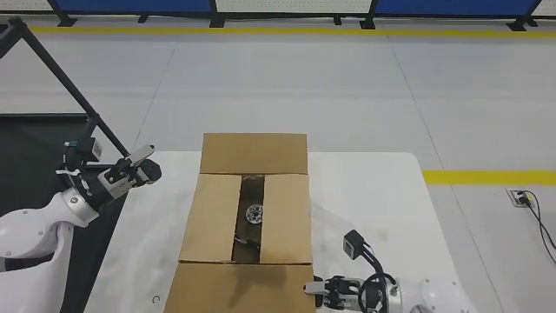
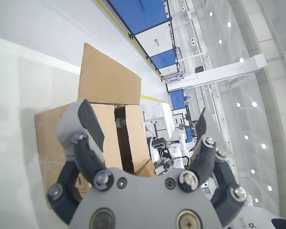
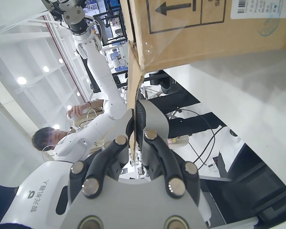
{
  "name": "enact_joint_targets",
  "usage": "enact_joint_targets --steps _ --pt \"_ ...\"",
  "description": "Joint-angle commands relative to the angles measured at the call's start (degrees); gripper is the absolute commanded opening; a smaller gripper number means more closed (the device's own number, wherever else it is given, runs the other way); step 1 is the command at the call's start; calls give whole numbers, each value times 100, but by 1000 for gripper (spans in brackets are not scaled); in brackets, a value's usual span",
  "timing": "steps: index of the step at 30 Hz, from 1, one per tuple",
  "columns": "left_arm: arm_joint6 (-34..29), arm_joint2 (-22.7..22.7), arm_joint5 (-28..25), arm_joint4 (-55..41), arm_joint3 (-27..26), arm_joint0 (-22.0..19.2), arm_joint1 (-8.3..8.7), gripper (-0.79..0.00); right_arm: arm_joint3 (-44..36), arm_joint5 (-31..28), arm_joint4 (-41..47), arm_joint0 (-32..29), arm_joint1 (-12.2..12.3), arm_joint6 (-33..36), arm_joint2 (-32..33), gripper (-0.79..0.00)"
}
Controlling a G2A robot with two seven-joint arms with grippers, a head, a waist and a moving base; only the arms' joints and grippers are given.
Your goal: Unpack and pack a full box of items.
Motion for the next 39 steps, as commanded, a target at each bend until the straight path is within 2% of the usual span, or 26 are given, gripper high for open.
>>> enact_joint_targets --steps 1,6,7,8,9,14,19,22,28,33,39 --pt "0 0 0 0 0 0 0 0 4 39 -30 6 22 42 -32 -785" --pt "0 0 0 0 0 0 0 0 -61 42 -188 9 73 47 -93 -785" --pt "0 0 0 0 0 0 0 0 -91 16 -230 3 85 39 -90 -659" --pt "0 0 0 0 0 0 0 0 -123 11 -266 -10 97 36 -89 -397" --pt "0 0 0 0 0 0 0 0 -168 10 -283 -22 107 19 -81 0" --pt "0 0 0 0 0 0 0 0 -476 -113 -216 -112 153 -209 57 0" --pt "83 37 -10 -27 -8 50 -5 0 -857 -584 49 -274 185 -512 279 0" --pt "222 201 -396 323 179 -71 2 0 -1072 -681 112 -338 212 -523 346 0" --pt "98 802 -1204 674 1068 -805 -37 0 -1450 -746 175 -526 270 -609 517 0" --pt "-103 1301 -2009 1014 1801 -1433 -84 0 -1812 -835 230 -933 314 -823 731 0" --pt "-357 1869 -2543 1111 2889 -2296 -194 0 -2284 -885 187 -1542 351 -1292 963 0"
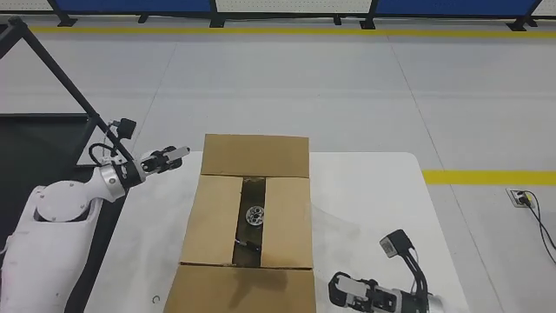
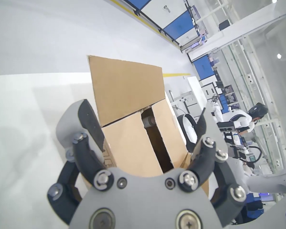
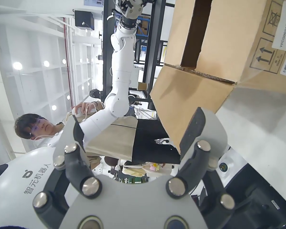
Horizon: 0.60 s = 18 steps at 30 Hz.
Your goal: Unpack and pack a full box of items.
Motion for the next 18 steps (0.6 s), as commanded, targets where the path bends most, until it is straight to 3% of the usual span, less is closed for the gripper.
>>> enact_joint_targets --steps 1,5,18 --pt "-67 236 -159 5 488 -360 -58 0 -183 3 -39 -232 11 -176 60 0" --pt "-215 645 -194 112 1220 -924 -179 0 -506 54 -131 -617 28 -448 119 0" --pt "-208 677 -185 161 1259 -969 -185 0 -598 140 -200 -705 36 -517 133 0"
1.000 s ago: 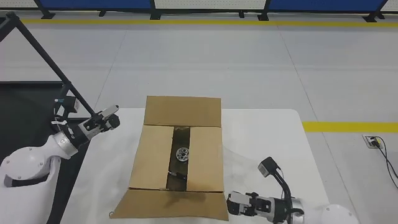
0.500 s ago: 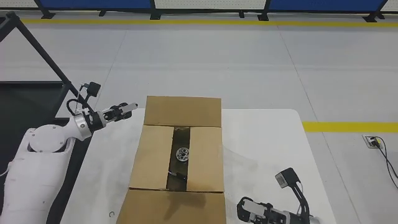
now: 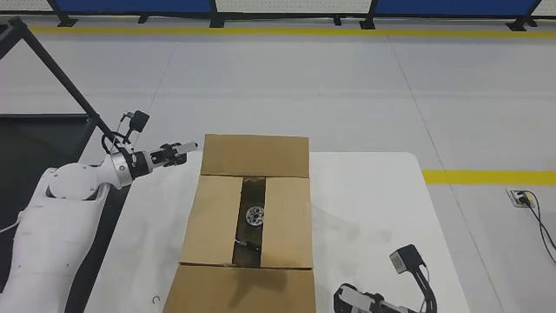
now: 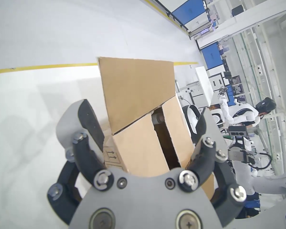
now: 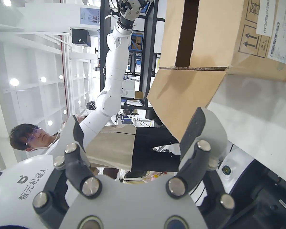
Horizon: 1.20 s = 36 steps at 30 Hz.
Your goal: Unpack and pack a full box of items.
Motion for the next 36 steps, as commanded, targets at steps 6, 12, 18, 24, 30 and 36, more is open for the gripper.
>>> enact_joint_targets --steps 6,12,18,24,30,36 --pt "128 135 92 -26 -26 95 -30 0 -14 -20 -19 -8 3 -52 -43 0" --pt "111 428 -136 -162 489 -200 -160 0 29 -168 63 -179 33 -114 40 0" --pt "328 769 -293 -164 1151 -550 -360 0 6 -467 253 -585 55 -263 258 0" --pt "474 1045 -429 -115 1624 -799 -548 0 -85 -713 387 -940 76 -350 457 0" --pt "622 1202 -548 -92 1987 -953 -687 0 -163 -803 402 -1106 97 -399 527 0" --pt "412 1175 -955 -332 2179 -1024 -727 0 -204 -536 282 -1027 135 -261 481 0"
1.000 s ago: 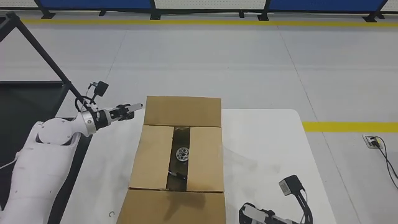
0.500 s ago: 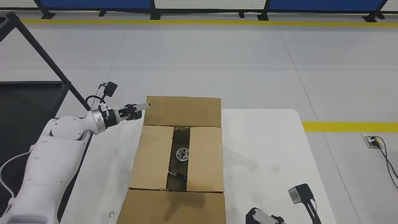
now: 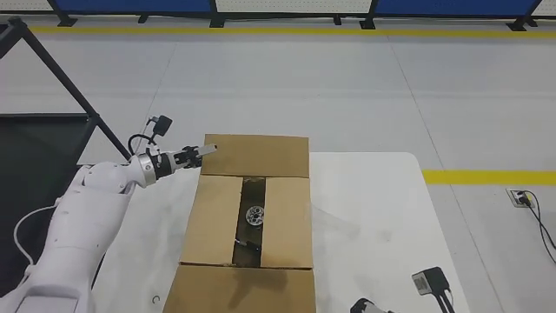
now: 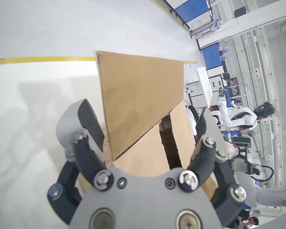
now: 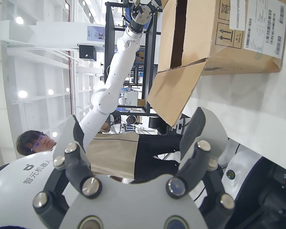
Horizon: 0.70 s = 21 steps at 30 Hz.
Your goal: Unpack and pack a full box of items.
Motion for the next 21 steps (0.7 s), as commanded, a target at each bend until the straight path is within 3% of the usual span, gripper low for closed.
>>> enact_joint_targets --steps 1,10,21 --pt "-159 -42 -188 -158 41 -5 0 0 -5 163 -65 86 17 81 -43 0" --pt "-195 -7 -439 -302 -214 122 91 0 45 714 -551 540 98 595 -404 0" --pt "79 299 -715 -363 -970 502 386 0 139 946 -1061 904 166 872 -945 0"
